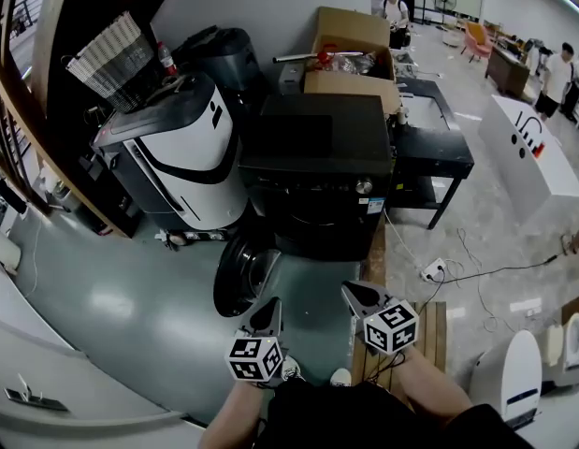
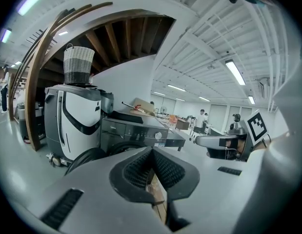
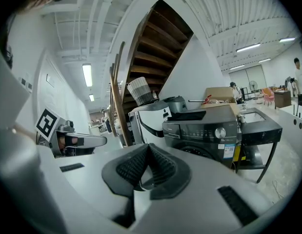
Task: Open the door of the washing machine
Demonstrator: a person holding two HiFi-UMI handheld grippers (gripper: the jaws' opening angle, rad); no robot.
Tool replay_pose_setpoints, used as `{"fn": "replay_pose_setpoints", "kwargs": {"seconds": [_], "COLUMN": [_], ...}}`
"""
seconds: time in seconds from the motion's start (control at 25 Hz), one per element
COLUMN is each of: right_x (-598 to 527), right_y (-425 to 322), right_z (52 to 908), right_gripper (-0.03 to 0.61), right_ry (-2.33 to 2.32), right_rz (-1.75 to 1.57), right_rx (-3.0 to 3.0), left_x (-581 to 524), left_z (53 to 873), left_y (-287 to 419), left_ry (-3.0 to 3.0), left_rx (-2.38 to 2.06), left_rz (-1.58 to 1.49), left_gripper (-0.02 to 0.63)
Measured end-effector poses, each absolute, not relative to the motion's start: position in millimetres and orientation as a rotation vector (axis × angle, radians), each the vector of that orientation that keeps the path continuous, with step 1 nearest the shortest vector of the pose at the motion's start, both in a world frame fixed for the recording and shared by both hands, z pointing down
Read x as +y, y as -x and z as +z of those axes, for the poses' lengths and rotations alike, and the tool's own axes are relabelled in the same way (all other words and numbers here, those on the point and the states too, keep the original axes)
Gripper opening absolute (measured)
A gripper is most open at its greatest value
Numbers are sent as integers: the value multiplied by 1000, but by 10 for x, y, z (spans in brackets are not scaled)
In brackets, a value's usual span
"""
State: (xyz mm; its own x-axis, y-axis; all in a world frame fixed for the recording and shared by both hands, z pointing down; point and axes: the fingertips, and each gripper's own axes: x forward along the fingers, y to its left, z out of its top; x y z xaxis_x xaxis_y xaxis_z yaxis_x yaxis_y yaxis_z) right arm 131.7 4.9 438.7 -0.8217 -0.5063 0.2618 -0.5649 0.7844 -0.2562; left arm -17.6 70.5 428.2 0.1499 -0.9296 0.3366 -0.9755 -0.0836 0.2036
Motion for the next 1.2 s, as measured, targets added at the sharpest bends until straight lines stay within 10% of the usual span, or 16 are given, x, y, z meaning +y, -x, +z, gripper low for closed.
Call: {"fn": "replay_pose_setpoints", "kwargs": {"seconds": [1.2], "right_x": [11], "right_y": [-1331], "right_z": [4488], "right_gripper": [17], "right_ry": [-808], "right_rz": [508], "right_rx": [-2781], "left_x": [723], "left_z": [4315], "left_y": [131], "left_ry": [-2030], "left_rx": [-1851], "left_rz": [156], "left_gripper": [18]}}
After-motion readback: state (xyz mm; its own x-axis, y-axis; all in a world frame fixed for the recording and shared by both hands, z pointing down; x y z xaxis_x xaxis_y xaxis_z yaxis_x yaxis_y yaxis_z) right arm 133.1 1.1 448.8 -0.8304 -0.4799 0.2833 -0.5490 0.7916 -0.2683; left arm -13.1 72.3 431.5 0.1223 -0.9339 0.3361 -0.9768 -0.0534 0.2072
